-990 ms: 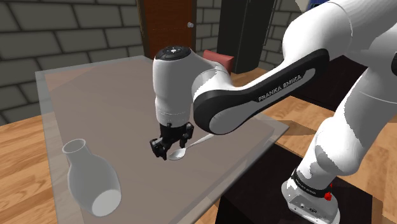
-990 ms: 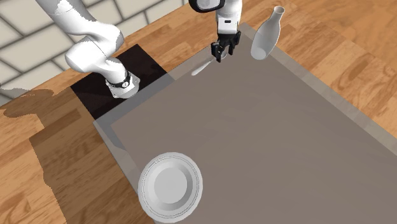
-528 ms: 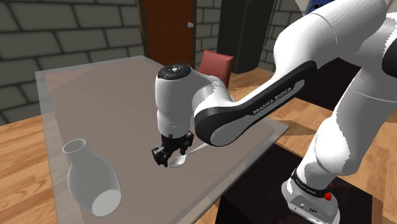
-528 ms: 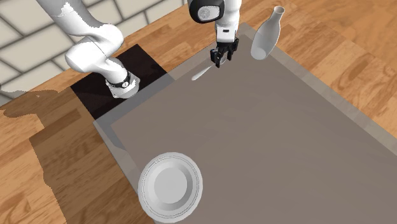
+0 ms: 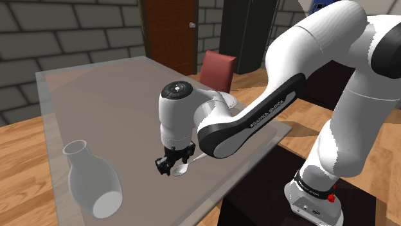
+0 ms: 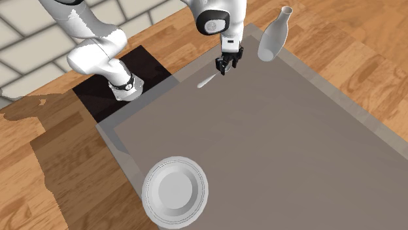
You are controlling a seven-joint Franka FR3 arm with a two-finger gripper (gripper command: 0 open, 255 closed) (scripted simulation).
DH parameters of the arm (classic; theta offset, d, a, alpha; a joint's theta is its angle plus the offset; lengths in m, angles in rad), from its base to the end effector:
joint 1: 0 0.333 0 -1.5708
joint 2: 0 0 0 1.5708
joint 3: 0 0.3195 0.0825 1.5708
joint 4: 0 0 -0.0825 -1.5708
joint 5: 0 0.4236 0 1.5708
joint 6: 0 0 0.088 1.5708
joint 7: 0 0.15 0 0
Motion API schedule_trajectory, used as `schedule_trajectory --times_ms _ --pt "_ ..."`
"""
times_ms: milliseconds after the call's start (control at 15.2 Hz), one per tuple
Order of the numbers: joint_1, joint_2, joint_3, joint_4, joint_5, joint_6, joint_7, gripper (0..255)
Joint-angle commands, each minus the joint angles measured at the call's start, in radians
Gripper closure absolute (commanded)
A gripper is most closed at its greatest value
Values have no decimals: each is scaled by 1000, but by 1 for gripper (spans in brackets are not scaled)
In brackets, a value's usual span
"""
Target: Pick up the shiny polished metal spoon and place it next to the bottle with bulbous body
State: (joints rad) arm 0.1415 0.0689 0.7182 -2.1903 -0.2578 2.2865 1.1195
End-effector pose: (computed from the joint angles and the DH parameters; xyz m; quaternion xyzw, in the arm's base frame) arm 0.3872 0.4288 0.3037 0.9956 -0.0483 0.0769 0.0221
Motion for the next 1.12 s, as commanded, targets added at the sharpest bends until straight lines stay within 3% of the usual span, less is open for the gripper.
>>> schedule_trajectory --times_ms 0,462,528,858,1056 --pt "2 12 -1 -9 -14 16 13 255" --pt "2 12 -1 -9 -14 16 13 255" --pt "2 12 -1 -9 -14 16 13 0" --pt "2 12 -1 -9 -14 16 13 0" --pt "-2 -65 11 25 68 -68 -43 0"
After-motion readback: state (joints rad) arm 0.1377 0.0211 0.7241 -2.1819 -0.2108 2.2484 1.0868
